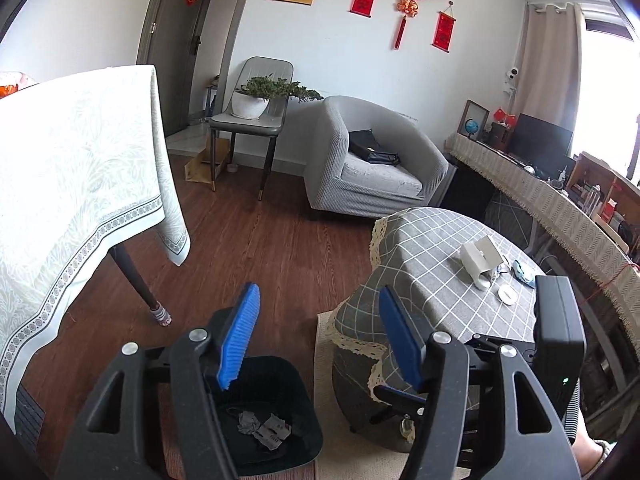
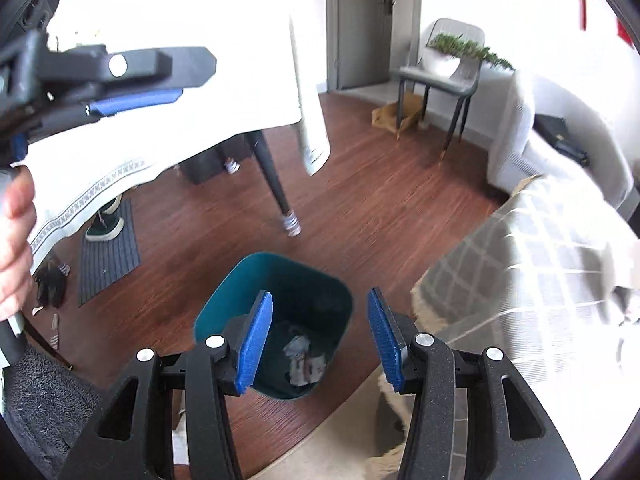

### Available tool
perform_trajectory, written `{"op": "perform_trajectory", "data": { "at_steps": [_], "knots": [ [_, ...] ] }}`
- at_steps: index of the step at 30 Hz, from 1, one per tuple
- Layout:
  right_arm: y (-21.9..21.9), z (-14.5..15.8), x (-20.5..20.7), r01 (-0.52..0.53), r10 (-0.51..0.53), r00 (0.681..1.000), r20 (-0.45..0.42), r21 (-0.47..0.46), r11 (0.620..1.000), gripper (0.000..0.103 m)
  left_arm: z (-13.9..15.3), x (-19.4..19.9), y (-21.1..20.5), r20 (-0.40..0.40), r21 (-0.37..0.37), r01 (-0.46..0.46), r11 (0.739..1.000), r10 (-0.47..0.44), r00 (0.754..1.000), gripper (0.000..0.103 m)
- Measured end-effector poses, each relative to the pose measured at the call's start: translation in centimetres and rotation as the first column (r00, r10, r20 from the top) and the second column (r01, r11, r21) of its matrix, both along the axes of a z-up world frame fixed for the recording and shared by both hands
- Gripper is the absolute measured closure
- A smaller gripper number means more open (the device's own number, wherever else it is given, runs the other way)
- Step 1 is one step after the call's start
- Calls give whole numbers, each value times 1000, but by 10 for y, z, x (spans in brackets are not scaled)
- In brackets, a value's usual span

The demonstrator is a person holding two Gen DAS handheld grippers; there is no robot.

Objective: Collect trash
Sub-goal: 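Move both grippers back over the table toward the remaining trash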

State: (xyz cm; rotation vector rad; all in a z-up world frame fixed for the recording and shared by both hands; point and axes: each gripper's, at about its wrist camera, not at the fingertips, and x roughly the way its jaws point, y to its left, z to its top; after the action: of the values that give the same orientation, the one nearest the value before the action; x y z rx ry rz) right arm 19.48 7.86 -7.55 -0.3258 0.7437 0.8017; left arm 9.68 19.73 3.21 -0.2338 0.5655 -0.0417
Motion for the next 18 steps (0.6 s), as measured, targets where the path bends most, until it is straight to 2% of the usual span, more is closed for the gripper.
{"op": "perform_trajectory", "data": {
  "at_steps": [5,10,18],
  "knots": [
    [-36,18,14,54,-56,997,55,35,998,53,3,19,-31,9,11,30,999,-30,999,27],
    [-71,28,35,108,-113,990,80,55,993,53,4,40,-64,22,17,78,997,-78,997,26],
    [-136,42,66,217,-224,970,92,83,973,52,-8,75,-121,-5,48,154,987,-153,988,25]
  ]
}}
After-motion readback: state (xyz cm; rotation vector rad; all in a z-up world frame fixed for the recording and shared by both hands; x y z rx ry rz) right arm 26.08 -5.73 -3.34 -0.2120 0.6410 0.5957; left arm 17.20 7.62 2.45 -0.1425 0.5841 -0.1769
